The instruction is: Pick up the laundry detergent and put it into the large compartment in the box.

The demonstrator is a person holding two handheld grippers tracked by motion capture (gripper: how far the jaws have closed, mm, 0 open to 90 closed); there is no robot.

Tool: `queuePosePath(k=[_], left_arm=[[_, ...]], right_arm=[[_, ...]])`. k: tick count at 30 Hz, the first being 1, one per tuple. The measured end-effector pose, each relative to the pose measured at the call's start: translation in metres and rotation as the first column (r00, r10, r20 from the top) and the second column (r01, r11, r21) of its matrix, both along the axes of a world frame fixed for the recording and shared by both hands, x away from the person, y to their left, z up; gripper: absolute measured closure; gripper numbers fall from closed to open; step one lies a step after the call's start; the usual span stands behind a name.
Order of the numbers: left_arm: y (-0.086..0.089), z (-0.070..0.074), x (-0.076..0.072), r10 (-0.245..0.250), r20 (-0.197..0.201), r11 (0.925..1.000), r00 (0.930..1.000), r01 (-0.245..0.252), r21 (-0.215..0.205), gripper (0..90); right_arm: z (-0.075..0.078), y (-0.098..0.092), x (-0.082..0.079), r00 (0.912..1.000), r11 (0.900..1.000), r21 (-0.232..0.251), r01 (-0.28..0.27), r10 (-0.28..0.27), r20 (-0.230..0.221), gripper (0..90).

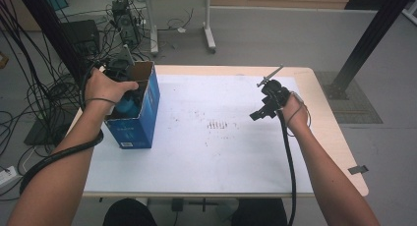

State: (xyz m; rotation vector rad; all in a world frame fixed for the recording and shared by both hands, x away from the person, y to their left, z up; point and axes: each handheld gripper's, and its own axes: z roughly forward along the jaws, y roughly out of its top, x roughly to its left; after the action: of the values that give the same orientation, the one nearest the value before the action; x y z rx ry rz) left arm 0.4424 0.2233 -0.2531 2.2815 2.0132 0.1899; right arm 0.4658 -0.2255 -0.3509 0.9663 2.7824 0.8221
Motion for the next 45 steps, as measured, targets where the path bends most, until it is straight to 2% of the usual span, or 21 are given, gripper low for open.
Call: queuePosePath(k=[10, 45], left_arm=[[0.003, -0.011, 0.0, 0.007, -0.019, 1.0, 0.9998, -0.007, 0.0, 37.5], [0.005, -0.013, 0.001, 0.013, -0.013, 0.9999, 0.9998, -0.013, -0.006, 37.4]], right_arm=[[0.0, -0.001, 0.0, 1.0, 1.0, -0.002, 0.003, -0.003, 0.0, 4.2], [0.0, 0.0, 0.001, 1.0, 1.0, -0.008, 0.004, -0.004, -0.003, 4.2]])
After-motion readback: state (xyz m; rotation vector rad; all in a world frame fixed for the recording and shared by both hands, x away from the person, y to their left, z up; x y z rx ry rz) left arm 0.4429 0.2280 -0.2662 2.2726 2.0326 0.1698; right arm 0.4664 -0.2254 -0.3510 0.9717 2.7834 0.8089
